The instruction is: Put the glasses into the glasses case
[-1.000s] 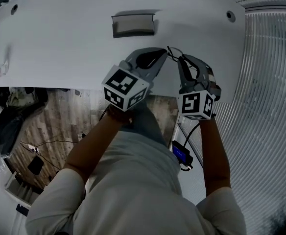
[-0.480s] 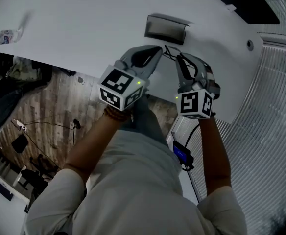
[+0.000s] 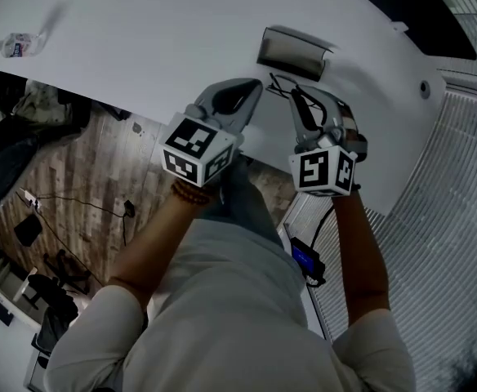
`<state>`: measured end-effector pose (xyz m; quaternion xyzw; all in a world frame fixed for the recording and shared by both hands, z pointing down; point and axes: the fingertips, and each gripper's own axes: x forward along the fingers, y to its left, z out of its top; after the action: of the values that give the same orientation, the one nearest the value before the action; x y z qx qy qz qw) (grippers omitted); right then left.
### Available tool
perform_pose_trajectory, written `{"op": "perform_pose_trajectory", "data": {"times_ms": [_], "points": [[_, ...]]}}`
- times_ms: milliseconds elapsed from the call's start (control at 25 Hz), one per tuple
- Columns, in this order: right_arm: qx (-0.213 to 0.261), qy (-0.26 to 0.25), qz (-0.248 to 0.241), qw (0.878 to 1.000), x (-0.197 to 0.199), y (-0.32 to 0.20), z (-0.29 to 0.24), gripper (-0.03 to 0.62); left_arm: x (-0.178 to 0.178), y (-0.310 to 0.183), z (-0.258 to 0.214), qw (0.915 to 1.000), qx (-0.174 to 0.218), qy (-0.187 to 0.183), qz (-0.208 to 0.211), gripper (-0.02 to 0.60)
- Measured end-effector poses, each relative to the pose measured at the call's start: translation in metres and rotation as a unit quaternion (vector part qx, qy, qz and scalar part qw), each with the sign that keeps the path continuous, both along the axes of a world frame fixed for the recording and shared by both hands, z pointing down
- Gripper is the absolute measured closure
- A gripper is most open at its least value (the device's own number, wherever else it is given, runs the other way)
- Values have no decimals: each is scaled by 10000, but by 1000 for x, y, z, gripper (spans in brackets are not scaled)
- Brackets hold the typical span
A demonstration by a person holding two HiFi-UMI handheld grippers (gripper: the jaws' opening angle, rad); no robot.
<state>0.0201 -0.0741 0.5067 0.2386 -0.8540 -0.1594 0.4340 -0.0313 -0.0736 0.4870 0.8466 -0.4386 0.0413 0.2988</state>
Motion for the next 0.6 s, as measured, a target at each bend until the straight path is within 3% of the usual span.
{"op": "perform_pose_trajectory", "data": {"times_ms": [600], "points": [[155,130,-298,9994,0,-45,22,549,9,-39,23,9999,-10,-87,72,581]]}}
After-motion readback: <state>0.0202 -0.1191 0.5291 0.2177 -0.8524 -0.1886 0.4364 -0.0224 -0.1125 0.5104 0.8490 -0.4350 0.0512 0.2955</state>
